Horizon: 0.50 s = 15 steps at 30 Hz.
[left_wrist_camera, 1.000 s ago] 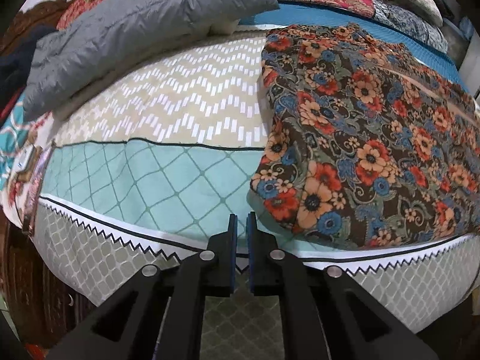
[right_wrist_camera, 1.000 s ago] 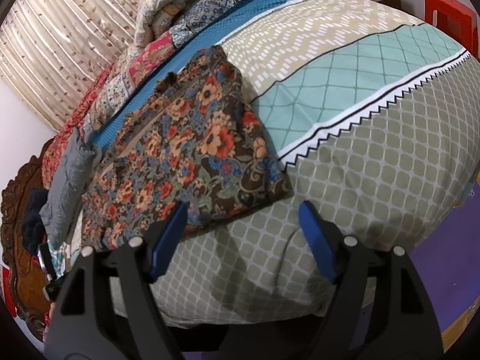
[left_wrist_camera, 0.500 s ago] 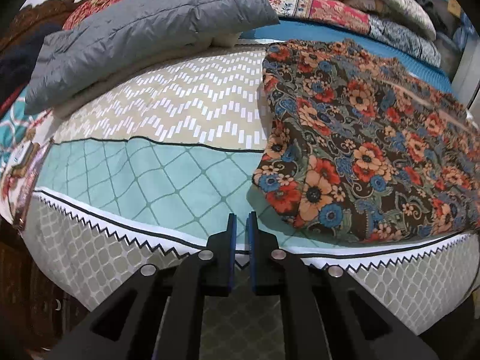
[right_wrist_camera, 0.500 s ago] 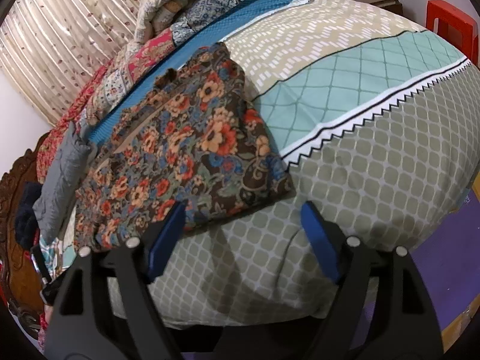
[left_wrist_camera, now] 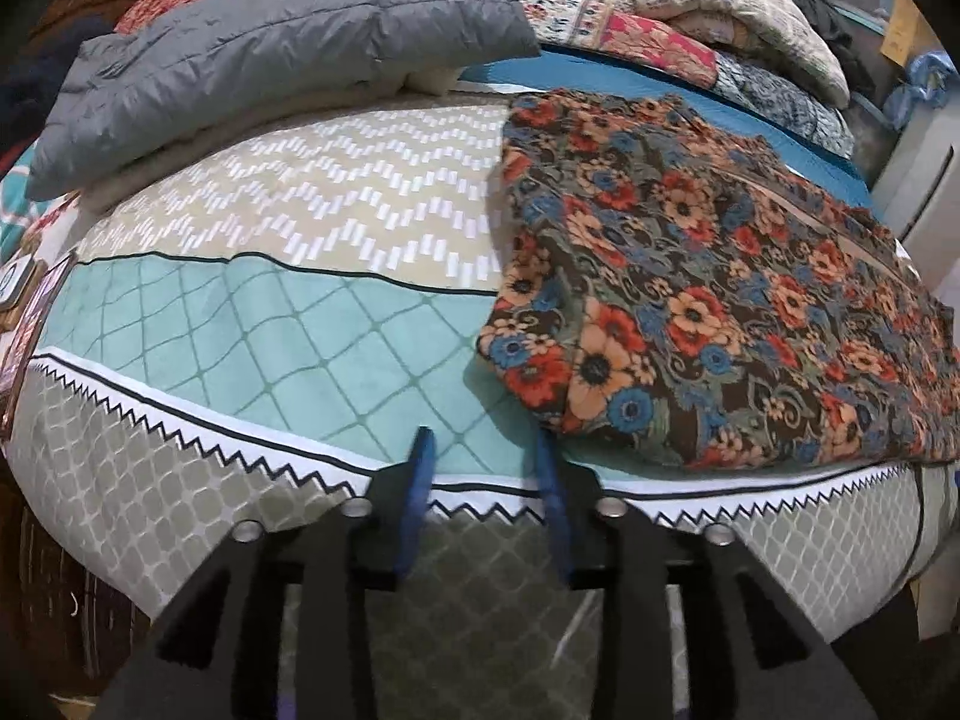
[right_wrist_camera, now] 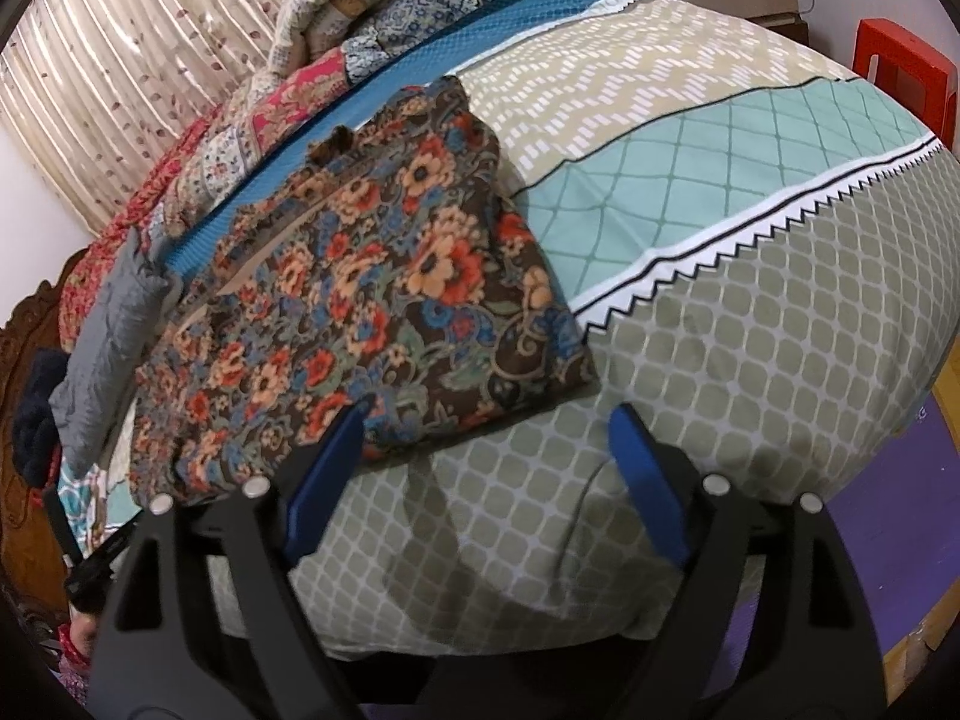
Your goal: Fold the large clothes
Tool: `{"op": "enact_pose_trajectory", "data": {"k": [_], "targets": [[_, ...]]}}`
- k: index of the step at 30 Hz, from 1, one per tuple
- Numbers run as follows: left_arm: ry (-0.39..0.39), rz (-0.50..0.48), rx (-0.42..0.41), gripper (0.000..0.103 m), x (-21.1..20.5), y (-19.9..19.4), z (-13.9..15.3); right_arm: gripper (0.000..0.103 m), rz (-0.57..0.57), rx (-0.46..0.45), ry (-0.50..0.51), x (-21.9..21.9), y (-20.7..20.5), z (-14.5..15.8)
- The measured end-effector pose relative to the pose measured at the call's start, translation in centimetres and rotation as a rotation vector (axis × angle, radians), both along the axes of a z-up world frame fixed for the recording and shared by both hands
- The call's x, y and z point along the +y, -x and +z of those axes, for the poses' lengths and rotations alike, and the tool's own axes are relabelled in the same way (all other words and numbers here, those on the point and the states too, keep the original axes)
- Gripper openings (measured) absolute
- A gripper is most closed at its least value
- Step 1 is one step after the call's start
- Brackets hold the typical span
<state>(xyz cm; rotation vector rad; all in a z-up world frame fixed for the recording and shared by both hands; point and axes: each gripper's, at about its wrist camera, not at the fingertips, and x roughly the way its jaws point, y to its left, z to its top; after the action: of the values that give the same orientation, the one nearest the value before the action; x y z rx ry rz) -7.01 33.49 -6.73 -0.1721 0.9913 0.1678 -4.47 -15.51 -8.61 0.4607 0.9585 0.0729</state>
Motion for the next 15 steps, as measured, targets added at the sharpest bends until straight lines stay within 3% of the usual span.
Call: {"op": "enact_pose_trajectory", "data": {"k": [4,9,13,15], "targets": [[0.012,-0.067,0.011,0.0,-1.1,-0.3,-0.1,0.081,0.0,-0.001,0.004,0.1,0.0,0.0],[-0.046,-0.096,0.016,0.0,-2.6,-0.2,-0.4,0.081,0.005,-0.002,0.007,0.3,-0.1,0.0],[-0.013,-0.098,0.012,0.0,-2.3,-0.3,-0.5,0.081,0.004,-0.004,0.008,0.5,-0.1,-0.1],[0.021,-0.145,0.018,0.0,-2.3,-0.3,-0.9,0.081,0.004,-0.005,0.006,0.4,0.0,-0.1]]}}
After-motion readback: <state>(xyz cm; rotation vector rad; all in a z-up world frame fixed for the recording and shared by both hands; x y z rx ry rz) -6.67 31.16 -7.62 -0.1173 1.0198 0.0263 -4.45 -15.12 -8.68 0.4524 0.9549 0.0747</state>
